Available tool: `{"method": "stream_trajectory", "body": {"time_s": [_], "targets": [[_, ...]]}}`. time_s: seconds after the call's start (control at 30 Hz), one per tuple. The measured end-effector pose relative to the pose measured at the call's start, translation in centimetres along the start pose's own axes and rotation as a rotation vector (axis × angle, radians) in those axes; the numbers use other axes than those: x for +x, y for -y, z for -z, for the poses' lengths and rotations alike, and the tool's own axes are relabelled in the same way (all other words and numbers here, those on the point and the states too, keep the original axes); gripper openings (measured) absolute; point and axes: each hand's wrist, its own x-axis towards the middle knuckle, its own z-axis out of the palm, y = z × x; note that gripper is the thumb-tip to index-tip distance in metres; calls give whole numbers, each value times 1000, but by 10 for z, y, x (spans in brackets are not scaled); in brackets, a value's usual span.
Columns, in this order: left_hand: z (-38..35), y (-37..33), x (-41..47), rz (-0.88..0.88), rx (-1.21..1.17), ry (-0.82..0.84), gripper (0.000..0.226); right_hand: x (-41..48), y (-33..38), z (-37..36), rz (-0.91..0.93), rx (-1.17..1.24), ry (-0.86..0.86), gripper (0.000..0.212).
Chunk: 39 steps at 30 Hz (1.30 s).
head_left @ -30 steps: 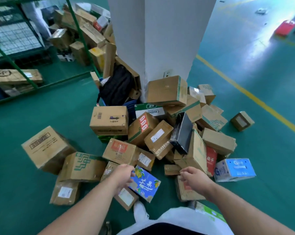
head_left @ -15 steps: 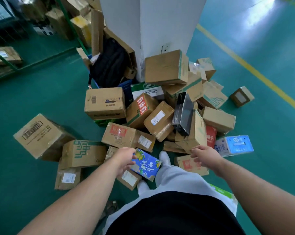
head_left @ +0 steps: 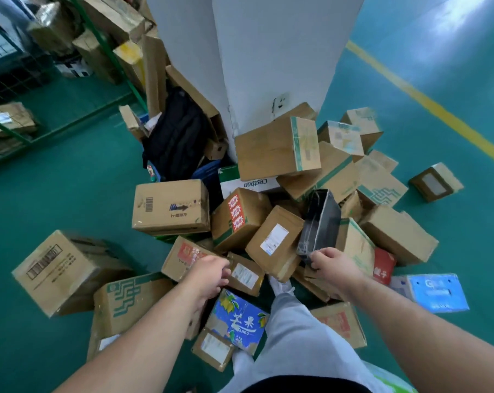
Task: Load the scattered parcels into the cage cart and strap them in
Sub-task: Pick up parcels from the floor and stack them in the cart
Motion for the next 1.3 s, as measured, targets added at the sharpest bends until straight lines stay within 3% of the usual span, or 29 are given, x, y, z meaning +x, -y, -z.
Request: {"method": "stream_trajectory", "body": {"time_s": [0.23,0.43,0.6,0.83,0.93,1.03,1.13,1.2,1.3], "targets": [[-63,-106,89,111,-10,-26,20,170,57,59,-56,53,-6,44],[-132,-220,188,-24,51,-45,27,309,96,96,-59,68,-52,43],[-190,-298,232,-148,117,-50,98,385,123,101,-42,63,-62,41],[-235,-305,285,-116,329,-252,128,439,128,81,-91,109,-43,56],[-227,-276,302,-146,408,-291,110,443,122,69,-117,123,-49,57],[-211,-234,310,-208,228,-228,77,445,117,64,-108,115,-90,69],[-181,-187,318,-115,51,-150,43,444,117,54,-75,134,9,75],[-160,-161,318,-12,0,-18,41,429,118,36,-32,81,156,67],[-128,-134,308,119,-311,48,41,397,119,2,72,14,180,55]]}}
